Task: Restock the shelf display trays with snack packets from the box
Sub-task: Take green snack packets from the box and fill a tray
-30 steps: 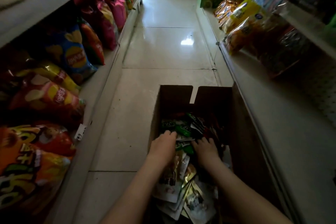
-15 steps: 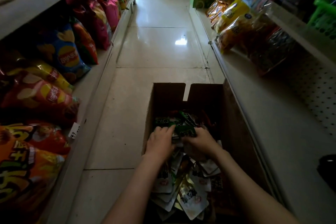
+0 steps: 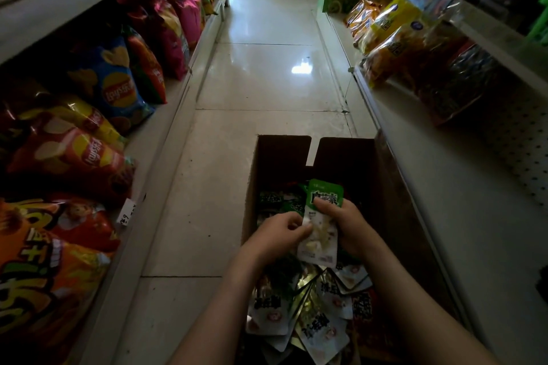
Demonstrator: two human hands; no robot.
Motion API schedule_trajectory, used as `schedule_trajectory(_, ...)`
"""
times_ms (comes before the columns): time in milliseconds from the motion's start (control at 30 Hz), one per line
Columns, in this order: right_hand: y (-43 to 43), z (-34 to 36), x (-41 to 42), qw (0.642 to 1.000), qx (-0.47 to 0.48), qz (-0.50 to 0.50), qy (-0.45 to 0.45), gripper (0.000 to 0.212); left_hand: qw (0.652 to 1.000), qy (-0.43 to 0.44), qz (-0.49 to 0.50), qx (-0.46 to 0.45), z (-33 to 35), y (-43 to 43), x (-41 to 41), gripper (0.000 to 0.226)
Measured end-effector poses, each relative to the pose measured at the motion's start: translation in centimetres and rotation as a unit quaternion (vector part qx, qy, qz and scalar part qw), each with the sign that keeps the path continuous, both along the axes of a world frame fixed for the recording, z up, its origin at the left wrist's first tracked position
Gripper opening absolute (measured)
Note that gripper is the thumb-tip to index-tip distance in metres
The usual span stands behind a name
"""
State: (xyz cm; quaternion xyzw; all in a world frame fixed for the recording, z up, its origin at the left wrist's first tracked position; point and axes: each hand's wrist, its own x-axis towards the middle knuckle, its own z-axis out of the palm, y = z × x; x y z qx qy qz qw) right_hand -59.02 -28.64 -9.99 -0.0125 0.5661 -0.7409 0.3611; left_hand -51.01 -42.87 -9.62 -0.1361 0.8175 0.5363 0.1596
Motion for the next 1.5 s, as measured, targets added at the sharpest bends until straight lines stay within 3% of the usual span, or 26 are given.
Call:
schedule_trajectory(67,-0.3,0.0,-0.2,1.0,-0.029,-0.006,-0.005,0.013,0.999,-0.023,-0.002,0.025,0.2,0.0,0.0,0.033)
schedule_trajectory(233,-1.2,-0.7,-0.3,0.999,-0.045,0.0,-0.011,0.025,0.996,-0.028,0.037,0.08,-0.1,-0.4,0.1,0.021)
schedule_trajectory(300,-1.1,-1.4,-0.4,0.999,0.03,-0.01,0.004,0.031,0.995,-0.007,0.083,0.062,-0.1,-0.7,0.0,0.025)
schedule_trajectory(367,-0.6,-2.6,-0.5,0.981,0.184,-0.026,0.064,0.034,0.993,0.01,0.113,0.022,-0.1,-0.9,-0.2,0.021)
schedule_trajectory(433,0.8,-3.8,-0.8,0.91,0.38,-0.015,0.164,0.027,0.995,0.017,0.103,-0.006,-0.2,-0.9,-0.2,0.018)
schedule_trajectory(500,2.4,-4.9,-0.7,0.804,0.54,0.104,0.225,0.048,0.996,0.013,0.079,-0.024,-0.1,-0.9,-0.2,0.015)
schedule_trajectory(600,3.5,-6.4,1.0,0.645,0.66,0.29,0.254,0.083,0.996,-0.001,0.08,-0.034,-0.2,-0.8,-0.3,0.019)
schedule_trajectory(667,3.7,-6.7,1.6,0.587,0.689,0.317,0.284,0.076,0.995,-0.01,0.088,-0.039,-0.2,-0.9,-0.3,0.019)
schedule_trajectory(733,4.2,-6.2,1.3,0.556,0.702,0.284,0.342,0.049,0.995,-0.017,0.085,-0.045,-0.1,-0.9,-0.2,0.024)
schedule_trajectory(767,4.3,-6.0,1.2,0.559,0.698,0.259,0.364,0.04,0.995,-0.02,0.084,-0.047,-0.1,-0.9,-0.2,0.027)
schedule_trajectory(900,4.0,-5.1,0.6,0.66,0.624,0.175,0.381,0.043,0.995,-0.009,0.09,-0.042,0.0,-0.9,-0.3,0.034)
schedule_trajectory(967,4.0,-5.1,0.4,0.673,0.614,0.202,0.36,0.03,0.995,-0.003,0.1,-0.029,0.1,-0.9,-0.3,0.034)
schedule_trajectory(1000,4.1,-5.3,0.5,0.654,0.627,0.226,0.359,0.03,0.994,-0.003,0.102,-0.025,0.2,-0.8,-0.3,0.034)
schedule_trajectory(1133,5.4,-6.7,1.3,0.505,0.682,0.298,0.437,0.039,0.994,-0.017,0.103,-0.035,0.4,-0.7,-0.1,0.033)
schedule_trajectory(1167,5.7,-6.9,1.3,0.489,0.682,0.297,0.455,0.039,0.994,-0.022,0.102,-0.042,0.5,-0.7,0.0,0.034)
schedule_trajectory(1200,5.7,-6.9,1.3,0.495,0.672,0.283,0.472,0.038,0.993,-0.026,0.1,-0.051,0.5,-0.8,0.0,0.034)
schedule_trajectory(1233,5.5,-6.8,1.1,0.523,0.65,0.253,0.49,0.033,0.993,-0.028,0.1,-0.058,0.5,-0.8,0.0,0.035)
schedule_trajectory(1300,4.5,-6.1,1.1,0.643,0.557,0.143,0.506,0.016,0.993,-0.024,0.102,-0.059,0.3,-0.9,0.0,0.034)
schedule_trajectory(1400,2.4,-3.5,1.3,0.845,0.377,0.004,0.378,0.012,0.993,-0.009,0.1,-0.056,0.2,-0.9,-0.1,0.039)
schedule_trajectory(1433,1.8,-2.4,1.4,0.893,0.312,-0.038,0.323,0.015,0.993,-0.009,0.1,-0.06,0.1,-0.9,-0.1,0.042)
schedule_trajectory(1500,1.1,-0.5,1.3,0.946,0.203,-0.1,0.231,0.02,0.992,-0.014,0.111,-0.06,0.1,-0.9,-0.2,0.045)
